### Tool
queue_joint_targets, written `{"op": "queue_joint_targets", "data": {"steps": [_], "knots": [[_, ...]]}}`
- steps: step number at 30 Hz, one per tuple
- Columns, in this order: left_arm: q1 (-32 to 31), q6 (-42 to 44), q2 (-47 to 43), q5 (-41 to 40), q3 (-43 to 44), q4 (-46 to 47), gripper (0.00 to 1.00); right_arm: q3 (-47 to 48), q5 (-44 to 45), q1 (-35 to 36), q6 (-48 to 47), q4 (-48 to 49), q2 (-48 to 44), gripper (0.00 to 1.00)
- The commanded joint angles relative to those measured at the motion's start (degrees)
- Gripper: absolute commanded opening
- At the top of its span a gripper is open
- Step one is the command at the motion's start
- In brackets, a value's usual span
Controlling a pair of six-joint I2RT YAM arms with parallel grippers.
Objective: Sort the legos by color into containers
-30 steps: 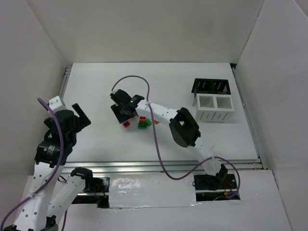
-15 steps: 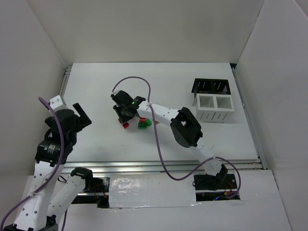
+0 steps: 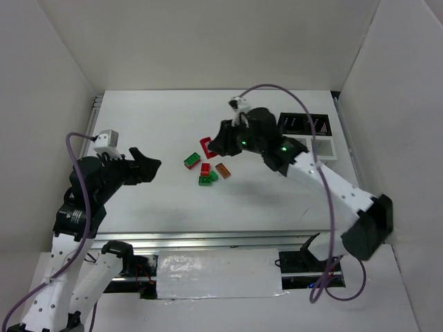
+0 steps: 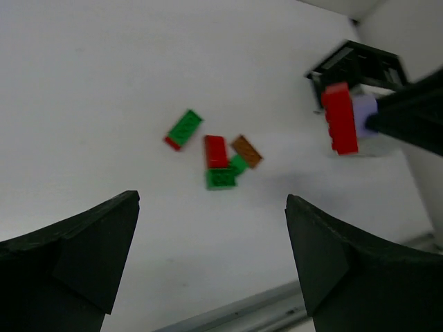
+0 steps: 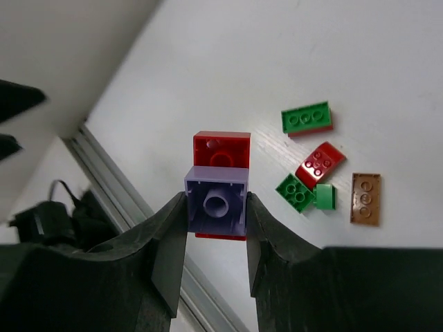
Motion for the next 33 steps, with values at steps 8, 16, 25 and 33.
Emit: {"op": "queue_joint_targets", "data": {"steps": [8, 16, 25, 33], "knots": [[-4.9, -27.3, 3.1, 46.2, -15.7, 69.1, 1.00, -22.7, -36.0, -11.9, 10.7, 25.1, -26.5, 0.00], [-19.2, -14.5, 10.2, 39.9, -7.2, 57.1, 0.99, -25.0, -45.0, -11.9, 19.4, 35.0, -29.7, 0.00], [-25.4, -13.5, 13.3, 36.5, -6.5, 57.7, 0.97, -26.2, -47.1, -9.6, 23.5, 41.5, -28.5, 0.00], [-27.3, -12.5, 15.7, 35.2, -4.1, 57.7, 0.88, -24.7, -46.4, -8.0, 21.4, 39.1, -27.4, 0.00]]}}
